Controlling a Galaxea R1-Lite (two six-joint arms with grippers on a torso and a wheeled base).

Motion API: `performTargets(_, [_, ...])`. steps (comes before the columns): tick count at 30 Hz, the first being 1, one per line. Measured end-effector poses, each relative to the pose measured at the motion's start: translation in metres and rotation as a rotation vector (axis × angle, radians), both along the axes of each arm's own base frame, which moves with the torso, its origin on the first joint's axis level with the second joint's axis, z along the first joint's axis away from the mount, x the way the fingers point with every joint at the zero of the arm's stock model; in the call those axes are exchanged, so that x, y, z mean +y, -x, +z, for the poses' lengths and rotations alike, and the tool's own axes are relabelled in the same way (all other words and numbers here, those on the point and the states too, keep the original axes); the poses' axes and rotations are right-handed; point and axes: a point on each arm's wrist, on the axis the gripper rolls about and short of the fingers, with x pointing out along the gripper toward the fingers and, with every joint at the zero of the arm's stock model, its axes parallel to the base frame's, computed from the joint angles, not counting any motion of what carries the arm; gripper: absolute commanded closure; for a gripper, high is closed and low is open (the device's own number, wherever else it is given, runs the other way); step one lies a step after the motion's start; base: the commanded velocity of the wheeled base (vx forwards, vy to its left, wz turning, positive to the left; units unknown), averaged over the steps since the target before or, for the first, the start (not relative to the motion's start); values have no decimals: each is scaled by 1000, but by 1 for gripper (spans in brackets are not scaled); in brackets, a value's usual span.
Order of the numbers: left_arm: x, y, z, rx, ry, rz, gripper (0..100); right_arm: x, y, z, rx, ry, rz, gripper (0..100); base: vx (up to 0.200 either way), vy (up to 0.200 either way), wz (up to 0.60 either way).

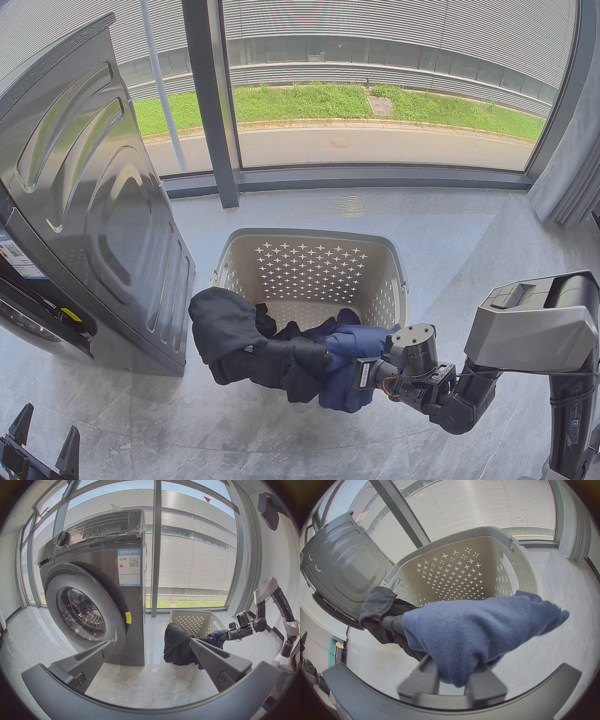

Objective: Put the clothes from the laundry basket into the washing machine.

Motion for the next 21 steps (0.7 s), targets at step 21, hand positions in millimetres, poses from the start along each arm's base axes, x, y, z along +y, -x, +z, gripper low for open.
performTargets(21, [0, 0, 0, 0, 1, 0, 0, -26, 43, 68, -110, -39, 30, 100, 0, 0, 0])
